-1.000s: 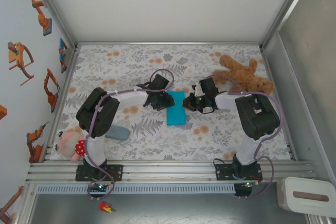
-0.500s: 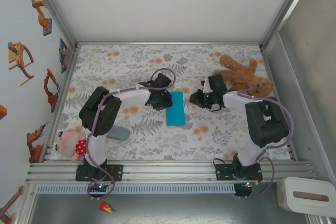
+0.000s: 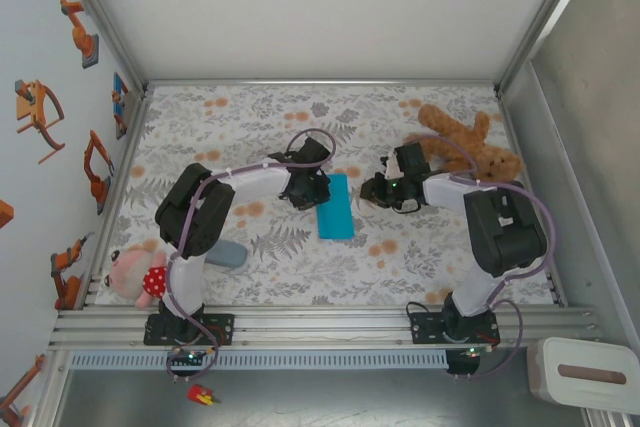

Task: Fold a paper plane with a square sheet of paper (pick it up from the middle)
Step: First fold in half a square sheet of paper at the center of the table.

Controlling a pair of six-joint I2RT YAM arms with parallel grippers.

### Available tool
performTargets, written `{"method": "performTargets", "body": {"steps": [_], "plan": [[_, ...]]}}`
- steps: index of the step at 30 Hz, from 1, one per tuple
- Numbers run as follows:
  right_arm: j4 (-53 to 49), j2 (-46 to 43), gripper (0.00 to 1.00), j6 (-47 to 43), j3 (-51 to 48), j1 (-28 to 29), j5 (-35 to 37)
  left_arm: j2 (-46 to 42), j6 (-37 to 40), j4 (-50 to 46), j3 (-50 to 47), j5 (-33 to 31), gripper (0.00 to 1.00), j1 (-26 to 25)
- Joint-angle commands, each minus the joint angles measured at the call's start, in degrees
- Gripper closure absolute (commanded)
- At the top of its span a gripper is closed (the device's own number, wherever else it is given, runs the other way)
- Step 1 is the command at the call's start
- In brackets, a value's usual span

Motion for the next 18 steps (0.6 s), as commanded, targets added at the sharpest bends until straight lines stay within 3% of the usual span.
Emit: {"method": "performTargets", "body": {"steps": [1,18], "plan": [[0.62,1.37,0.81,-1.33,0.84,-0.06,-2.13,5.62,-2.32,-1.43,-0.66,-2.37,0.73,-0.14],[-1.67,4.95,0.85,-4.6,4.03,3.65,-6.38,5.61,-5.37,-1.79,-1.01,-3.14,0.75,0.53]]}}
